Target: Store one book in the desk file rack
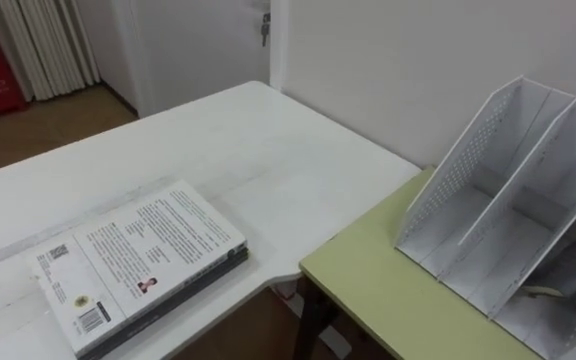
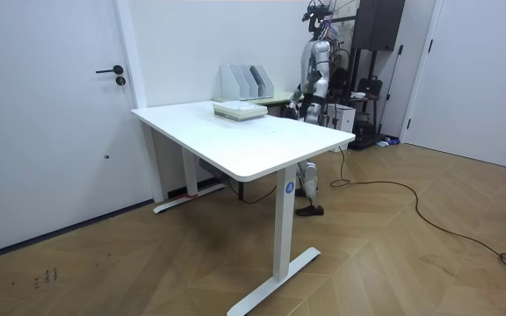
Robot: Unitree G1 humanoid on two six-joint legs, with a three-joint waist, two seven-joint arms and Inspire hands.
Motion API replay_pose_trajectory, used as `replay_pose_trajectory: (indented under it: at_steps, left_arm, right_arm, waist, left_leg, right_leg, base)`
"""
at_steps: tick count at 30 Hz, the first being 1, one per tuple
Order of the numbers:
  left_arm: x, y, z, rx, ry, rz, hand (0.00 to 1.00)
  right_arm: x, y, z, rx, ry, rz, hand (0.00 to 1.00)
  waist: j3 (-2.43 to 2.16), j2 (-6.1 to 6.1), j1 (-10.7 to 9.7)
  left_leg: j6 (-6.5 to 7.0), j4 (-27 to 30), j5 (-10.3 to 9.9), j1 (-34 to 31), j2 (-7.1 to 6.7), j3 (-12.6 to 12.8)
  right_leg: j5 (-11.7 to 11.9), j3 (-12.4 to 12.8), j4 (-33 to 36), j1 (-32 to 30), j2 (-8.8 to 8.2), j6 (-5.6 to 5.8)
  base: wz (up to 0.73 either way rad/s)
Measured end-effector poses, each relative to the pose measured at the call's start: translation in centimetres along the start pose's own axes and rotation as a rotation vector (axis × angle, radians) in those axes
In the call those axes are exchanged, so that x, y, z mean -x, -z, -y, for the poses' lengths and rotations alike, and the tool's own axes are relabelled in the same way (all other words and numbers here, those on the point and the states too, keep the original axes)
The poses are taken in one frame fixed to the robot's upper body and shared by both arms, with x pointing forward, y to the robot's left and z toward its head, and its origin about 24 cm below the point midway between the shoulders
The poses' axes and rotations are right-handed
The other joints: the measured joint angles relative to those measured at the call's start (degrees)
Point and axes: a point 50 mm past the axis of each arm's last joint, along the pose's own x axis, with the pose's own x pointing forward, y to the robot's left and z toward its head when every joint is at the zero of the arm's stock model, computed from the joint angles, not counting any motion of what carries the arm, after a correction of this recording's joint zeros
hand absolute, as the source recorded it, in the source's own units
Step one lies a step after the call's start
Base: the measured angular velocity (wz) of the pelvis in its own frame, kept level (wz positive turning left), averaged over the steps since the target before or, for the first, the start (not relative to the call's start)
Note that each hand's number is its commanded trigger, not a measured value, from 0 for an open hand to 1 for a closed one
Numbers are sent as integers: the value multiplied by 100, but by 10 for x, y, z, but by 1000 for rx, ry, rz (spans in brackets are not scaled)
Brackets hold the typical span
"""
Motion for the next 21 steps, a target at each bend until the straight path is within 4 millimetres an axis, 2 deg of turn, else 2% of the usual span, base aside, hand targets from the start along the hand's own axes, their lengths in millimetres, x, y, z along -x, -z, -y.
replay_pose_trajectory:
  at_steps: [1,5,10,16,21]
  left_arm:
    - [0,-1,0,0,-5,1,0]
    - [0,5,-2,14,-38,-11,0]
    - [1,13,-3,30,-85,-14,0]
    - [0,19,-1,51,-116,-14,0]
    - [0,22,0,53,-149,-11,0]
  right_arm:
    - [0,2,3,-5,56,-7,0]
    - [1,17,13,-8,259,-88,0]
    - [-4,26,13,-79,471,-61,0]
    - [-8,34,10,-127,626,-55,0]
    - [-8,36,9,-144,691,-57,0]
  waist:
    - [-10,34,-19]
    - [8,65,-35]
    - [17,91,-270]
    - [-1,147,-357]
    - [-12,176,-423]
  left_leg:
    - [0,0,0,-1,-1,0]
    - [0,2,1,82,-3,21]
    - [0,-35,1,105,-13,10]
    - [0,-78,1,115,-20,13]
    - [0,-70,1,155,-32,10]
  right_leg:
    - [-1,1,-10,22,2,1]
    - [-5,19,0,61,3,5]
    - [-28,89,-81,90,17,23]
    - [-15,147,-80,88,36,32]
    - [-18,150,-99,81,23,36]
  base:
    - [4]
    - [-1]
    - [1]
    - [-6]
    - [-2]
